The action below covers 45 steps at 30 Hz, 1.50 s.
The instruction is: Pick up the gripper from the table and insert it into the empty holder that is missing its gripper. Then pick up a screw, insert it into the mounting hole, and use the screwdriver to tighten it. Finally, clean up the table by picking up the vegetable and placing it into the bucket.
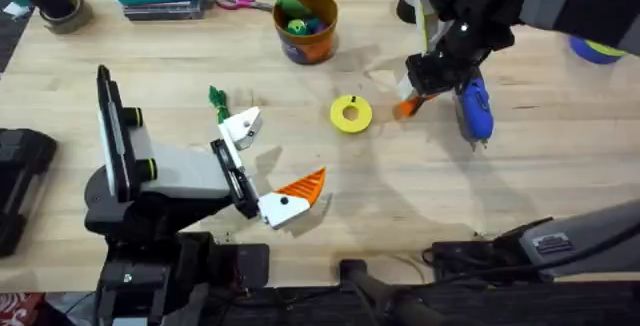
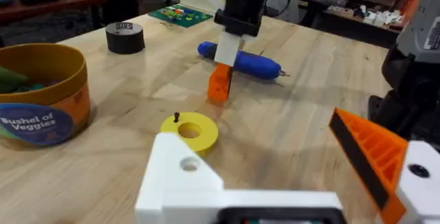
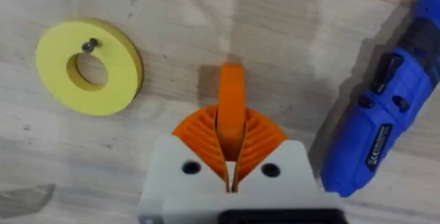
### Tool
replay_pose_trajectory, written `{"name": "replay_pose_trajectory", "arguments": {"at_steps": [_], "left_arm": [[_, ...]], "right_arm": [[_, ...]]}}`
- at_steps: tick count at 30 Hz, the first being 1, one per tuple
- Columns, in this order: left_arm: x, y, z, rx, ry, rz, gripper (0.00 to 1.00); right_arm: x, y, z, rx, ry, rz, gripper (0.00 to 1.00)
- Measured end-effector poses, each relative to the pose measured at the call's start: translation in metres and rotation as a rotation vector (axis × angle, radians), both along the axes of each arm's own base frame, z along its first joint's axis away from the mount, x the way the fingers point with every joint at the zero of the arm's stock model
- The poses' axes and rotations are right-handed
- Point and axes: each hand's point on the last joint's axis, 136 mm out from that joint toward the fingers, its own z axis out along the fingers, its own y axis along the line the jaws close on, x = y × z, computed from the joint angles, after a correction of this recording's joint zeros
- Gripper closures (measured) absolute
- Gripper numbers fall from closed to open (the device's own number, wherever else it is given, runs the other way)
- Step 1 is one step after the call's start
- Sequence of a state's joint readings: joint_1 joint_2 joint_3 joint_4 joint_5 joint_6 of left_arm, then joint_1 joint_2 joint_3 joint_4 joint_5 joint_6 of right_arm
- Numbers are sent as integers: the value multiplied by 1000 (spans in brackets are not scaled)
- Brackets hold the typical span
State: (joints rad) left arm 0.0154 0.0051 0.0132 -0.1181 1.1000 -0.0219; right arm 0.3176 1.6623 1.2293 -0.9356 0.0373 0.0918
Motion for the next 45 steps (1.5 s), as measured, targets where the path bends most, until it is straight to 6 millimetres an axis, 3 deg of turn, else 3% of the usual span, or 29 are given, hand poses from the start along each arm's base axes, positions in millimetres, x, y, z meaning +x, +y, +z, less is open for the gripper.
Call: {"name": "replay_pose_trajectory", "arguments": {"at_steps": [1, 2, 16, 19, 27, 31, 37, 39, 45], "left_arm": [[0, 0, 0, 0, 0, 0, 58], [0, 0, 0, 0, 0, 0, 58], [0, 0, 0, 0, 0, 0, 58], [0, 0, 0, 0, 0, 0, 58], [0, 0, 0, 0, 0, 0, 58], [0, 0, 0, 0, 0, 0, 58], [0, 0, 0, 0, 0, 0, 58], [0, 0, 0, 0, 0, -1, 58], [0, 0, 0, 0, 0, -1, 58]], "right_arm": [[0, 0, 0, 0, -1, -6, 958], [0, 0, 0, -1, -1, -6, 983], [-9, -3, 5, -13, 32, -6, 993], [-5, -2, 25, -8, 18, -6, 993], [24, 8, 111, 58, -177, -6, 993], [24, 14, 143, 127, -274, 3, 993], [14, 35, 176, 285, -348, 48, 993], [15, 59, 190, 424, -369, 100, 993], [27, 90, 200, 634, -427, 186, 993]]}}
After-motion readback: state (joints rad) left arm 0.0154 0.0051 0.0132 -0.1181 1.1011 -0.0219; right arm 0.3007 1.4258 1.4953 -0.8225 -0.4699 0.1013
